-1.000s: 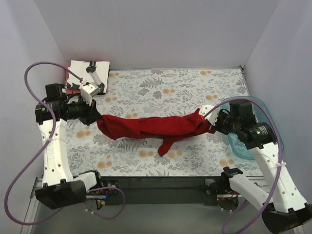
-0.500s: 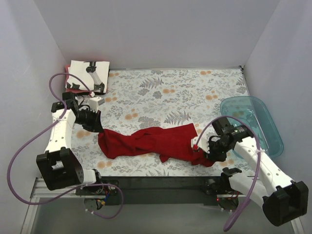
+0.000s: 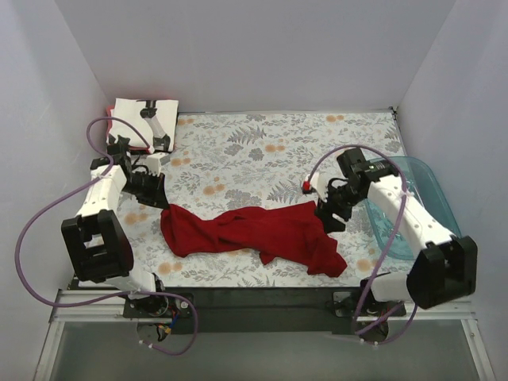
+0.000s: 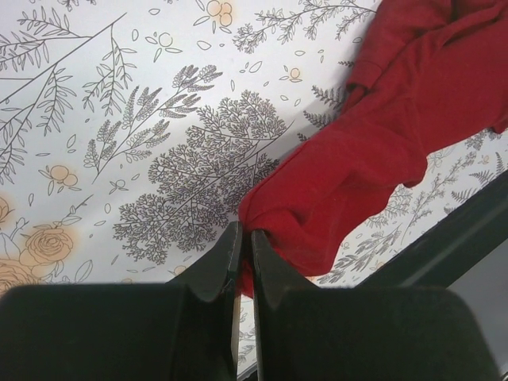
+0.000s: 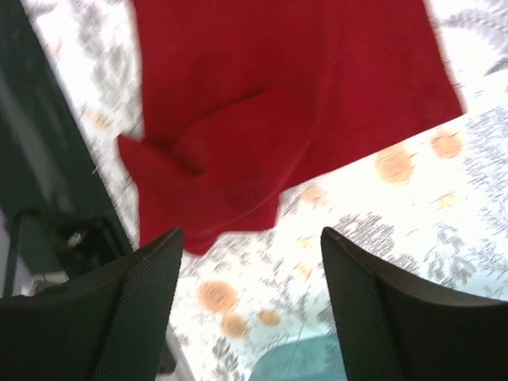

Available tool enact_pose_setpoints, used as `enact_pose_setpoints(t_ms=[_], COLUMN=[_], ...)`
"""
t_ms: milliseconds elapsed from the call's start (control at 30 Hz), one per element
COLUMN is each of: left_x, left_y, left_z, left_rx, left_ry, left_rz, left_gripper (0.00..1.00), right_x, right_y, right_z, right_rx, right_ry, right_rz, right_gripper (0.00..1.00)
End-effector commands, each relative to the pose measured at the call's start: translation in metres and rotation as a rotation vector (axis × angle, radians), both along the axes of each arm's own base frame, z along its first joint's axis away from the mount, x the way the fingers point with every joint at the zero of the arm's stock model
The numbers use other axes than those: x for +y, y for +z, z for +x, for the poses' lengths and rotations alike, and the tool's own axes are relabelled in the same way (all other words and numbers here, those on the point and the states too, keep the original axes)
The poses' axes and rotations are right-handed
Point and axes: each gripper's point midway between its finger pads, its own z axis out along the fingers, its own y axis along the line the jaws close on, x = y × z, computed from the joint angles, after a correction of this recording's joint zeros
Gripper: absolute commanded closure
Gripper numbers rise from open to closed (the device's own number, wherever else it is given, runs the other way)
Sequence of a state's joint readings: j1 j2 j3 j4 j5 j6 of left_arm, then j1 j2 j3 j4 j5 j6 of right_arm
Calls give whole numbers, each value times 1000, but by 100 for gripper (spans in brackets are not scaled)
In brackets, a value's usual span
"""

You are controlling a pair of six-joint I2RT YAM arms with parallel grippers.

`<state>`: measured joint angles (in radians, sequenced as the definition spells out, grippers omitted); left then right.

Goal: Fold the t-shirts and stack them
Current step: Flatten the tshirt out

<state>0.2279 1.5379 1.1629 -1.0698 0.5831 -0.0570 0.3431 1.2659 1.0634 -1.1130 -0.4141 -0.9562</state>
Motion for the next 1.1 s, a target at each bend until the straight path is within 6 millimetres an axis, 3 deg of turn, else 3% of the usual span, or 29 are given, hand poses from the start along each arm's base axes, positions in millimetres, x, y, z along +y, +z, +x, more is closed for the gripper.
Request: enact_pose_setpoints(t_ms=[0, 100, 300, 367, 767, 967, 1067], left_x=[-4, -7, -9, -10, -6, -2, 0], left_y=[9, 7, 0, -2, -17, -28, -30], left_z=[9, 9, 14, 15, 26, 33, 41], left_rx=[-32, -17, -1, 8, 36, 56, 54], left_ry=[4, 6, 17, 19, 35, 58, 74], left_rz=[-40, -58, -88, -95, -94, -77, -80], left_gripper=[100, 100, 100, 100, 100, 100, 100], right_x=[21, 28, 36, 39, 40, 37, 33], right_y=[-1, -8, -31, -41, -98, -117, -124], right_z=[48, 89, 146, 155, 150, 129, 123], right_rx=[22, -34, -113, -106, -69, -39, -51], right_ry=[-153, -184, -202, -195, -123, -87, -79], right_rz=[95, 88, 58, 49, -24, -59, -86], right_gripper=[29, 42, 44, 44, 42, 47, 57])
